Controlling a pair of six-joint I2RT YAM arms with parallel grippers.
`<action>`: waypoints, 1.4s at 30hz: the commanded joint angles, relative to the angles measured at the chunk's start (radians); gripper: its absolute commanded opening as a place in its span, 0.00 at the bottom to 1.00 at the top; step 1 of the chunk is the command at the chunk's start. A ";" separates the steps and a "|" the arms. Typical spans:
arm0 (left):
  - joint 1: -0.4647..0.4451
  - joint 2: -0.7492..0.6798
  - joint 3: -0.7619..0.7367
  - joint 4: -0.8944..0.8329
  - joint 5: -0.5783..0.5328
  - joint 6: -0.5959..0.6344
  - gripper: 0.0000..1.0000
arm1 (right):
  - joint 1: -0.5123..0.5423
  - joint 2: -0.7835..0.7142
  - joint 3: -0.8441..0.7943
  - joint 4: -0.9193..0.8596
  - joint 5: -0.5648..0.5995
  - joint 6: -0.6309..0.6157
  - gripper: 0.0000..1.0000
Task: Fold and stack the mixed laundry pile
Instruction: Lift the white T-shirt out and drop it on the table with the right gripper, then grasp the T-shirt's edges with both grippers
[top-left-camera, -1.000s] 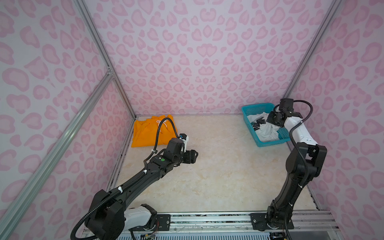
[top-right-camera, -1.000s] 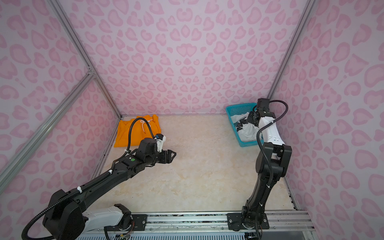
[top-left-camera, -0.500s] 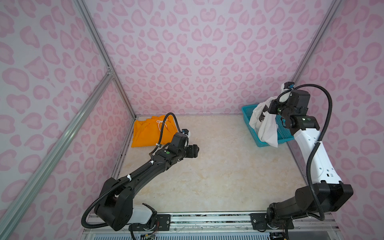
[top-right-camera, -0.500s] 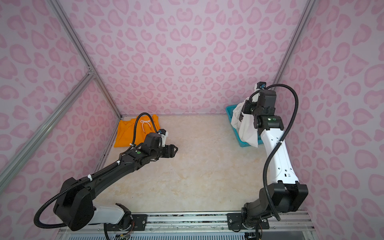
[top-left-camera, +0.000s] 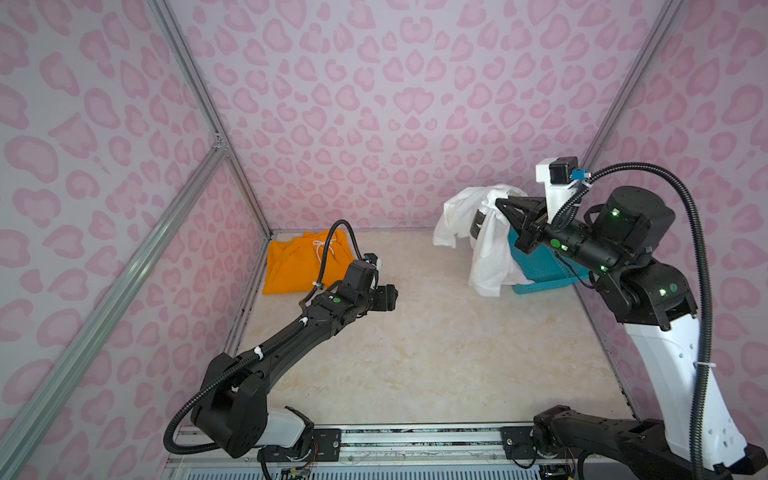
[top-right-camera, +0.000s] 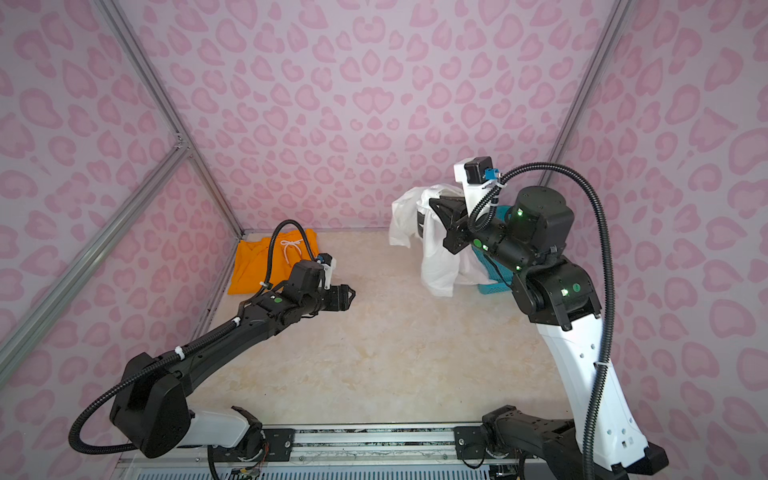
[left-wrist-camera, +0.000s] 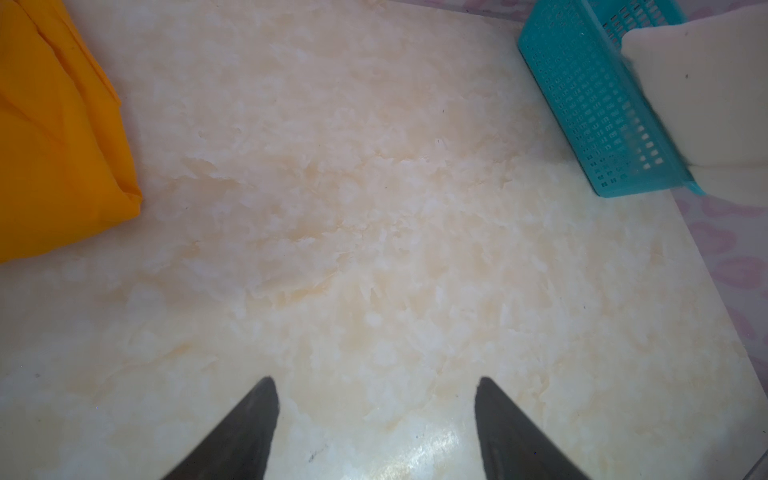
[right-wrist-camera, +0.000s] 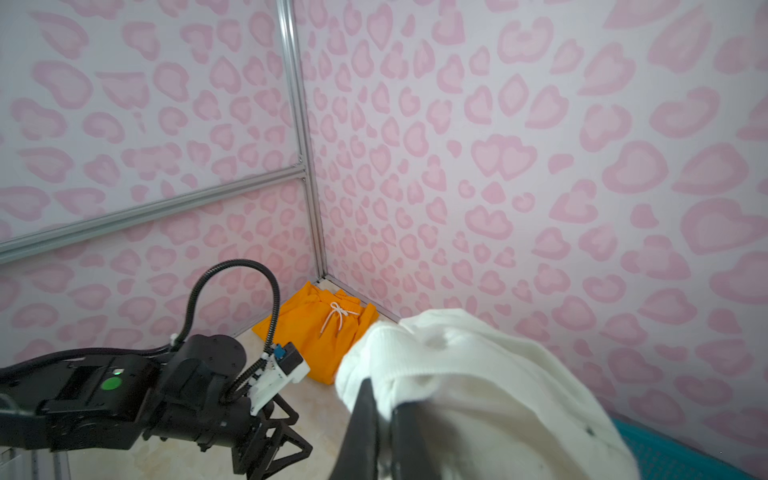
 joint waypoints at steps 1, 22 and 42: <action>0.002 -0.003 0.026 -0.032 -0.051 -0.011 0.77 | 0.009 -0.033 -0.097 0.072 -0.006 0.037 0.00; -0.078 -0.082 -0.091 -0.156 0.246 0.106 0.73 | -0.024 0.138 -0.684 -0.306 0.428 0.289 0.55; -0.179 0.387 0.007 0.114 0.283 -0.116 0.46 | -0.145 0.114 -1.147 0.017 0.400 0.592 0.51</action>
